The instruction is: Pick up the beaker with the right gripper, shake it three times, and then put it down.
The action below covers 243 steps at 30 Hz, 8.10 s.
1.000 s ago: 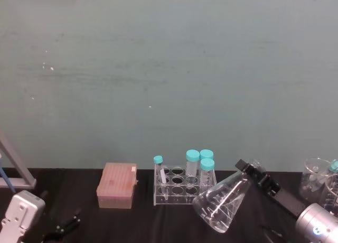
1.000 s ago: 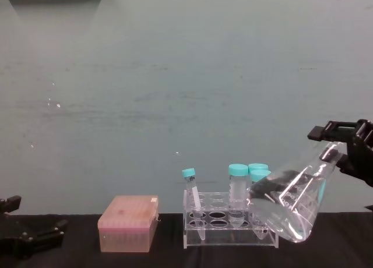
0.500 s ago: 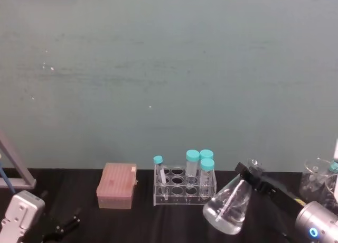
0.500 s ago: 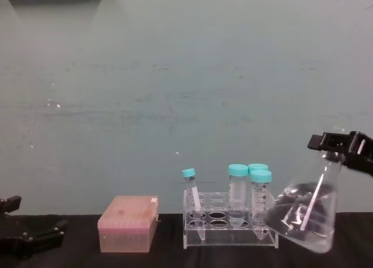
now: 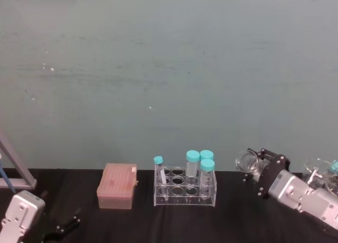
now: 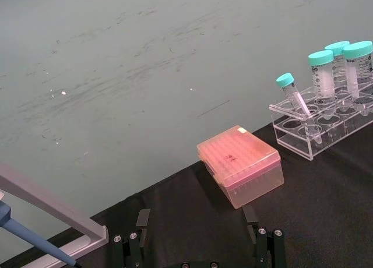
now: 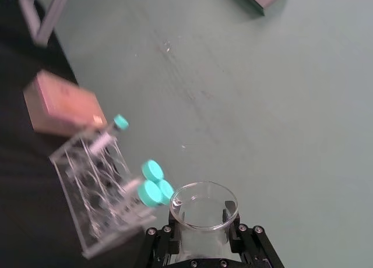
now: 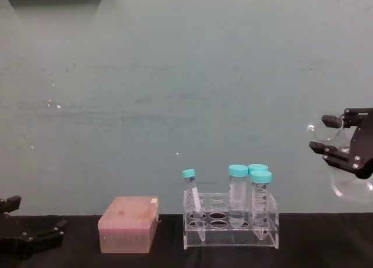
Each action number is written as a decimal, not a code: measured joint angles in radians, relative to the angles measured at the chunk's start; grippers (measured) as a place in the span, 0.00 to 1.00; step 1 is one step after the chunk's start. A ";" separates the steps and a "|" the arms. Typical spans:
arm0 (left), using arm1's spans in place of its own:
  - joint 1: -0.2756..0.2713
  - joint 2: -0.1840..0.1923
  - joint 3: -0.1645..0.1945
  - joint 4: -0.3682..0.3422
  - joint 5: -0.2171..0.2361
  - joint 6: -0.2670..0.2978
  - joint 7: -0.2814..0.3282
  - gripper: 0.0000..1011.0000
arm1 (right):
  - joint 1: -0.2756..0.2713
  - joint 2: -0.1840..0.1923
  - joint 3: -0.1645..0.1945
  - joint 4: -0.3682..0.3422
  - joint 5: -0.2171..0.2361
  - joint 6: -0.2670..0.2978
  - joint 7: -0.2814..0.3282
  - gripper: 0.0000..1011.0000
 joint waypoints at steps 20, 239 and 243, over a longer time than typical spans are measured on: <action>0.000 0.000 0.000 0.000 0.000 0.000 0.000 0.99 | -0.006 -0.026 0.025 0.001 -0.021 -0.002 0.052 0.45; 0.000 0.000 0.000 0.000 0.000 0.000 0.000 0.99 | -0.091 -0.190 0.133 0.055 0.636 0.174 0.108 0.99; 0.000 0.000 0.000 0.000 0.000 0.000 0.000 0.99 | -0.097 -0.206 0.149 0.054 0.556 0.166 -0.003 0.99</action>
